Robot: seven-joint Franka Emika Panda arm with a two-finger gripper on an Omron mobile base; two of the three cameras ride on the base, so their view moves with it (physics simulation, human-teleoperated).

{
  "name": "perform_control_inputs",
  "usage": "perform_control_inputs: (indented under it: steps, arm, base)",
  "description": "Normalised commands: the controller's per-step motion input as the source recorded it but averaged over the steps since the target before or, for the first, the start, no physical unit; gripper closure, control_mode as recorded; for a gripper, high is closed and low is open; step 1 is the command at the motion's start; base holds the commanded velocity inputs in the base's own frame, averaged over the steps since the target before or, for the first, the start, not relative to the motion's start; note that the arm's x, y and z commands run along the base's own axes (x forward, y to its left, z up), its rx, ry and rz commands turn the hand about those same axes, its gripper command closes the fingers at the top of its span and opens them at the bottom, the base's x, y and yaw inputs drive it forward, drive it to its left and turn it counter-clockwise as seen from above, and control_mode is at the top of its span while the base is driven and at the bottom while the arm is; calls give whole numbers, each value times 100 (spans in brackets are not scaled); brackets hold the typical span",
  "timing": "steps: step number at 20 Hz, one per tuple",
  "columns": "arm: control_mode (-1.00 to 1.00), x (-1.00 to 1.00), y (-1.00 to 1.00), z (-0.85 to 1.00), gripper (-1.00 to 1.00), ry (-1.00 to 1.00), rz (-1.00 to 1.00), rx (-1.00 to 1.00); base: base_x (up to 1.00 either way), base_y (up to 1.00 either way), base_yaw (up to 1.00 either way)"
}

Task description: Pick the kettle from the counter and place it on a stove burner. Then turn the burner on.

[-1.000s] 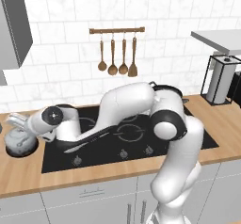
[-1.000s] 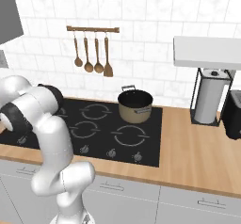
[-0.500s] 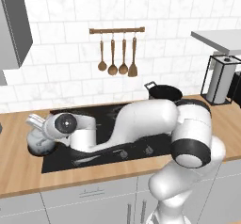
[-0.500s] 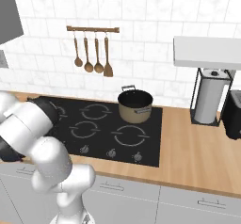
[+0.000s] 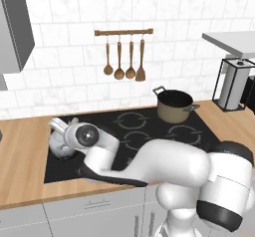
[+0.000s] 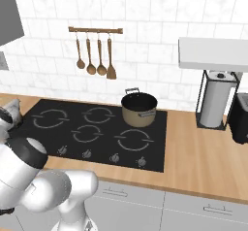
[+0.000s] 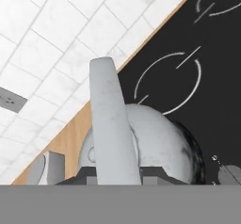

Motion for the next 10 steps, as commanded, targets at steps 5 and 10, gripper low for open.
perform_control_inputs:
  steps: [5, 10]
  arm:
    - [-100, 0, -50, 36, 100, 0, -13, 0]
    - [-100, 0, -47, 32, 100, 0, -13, 0]
  base:
    - [0, 0, 0]
    - [0, 0, 0]
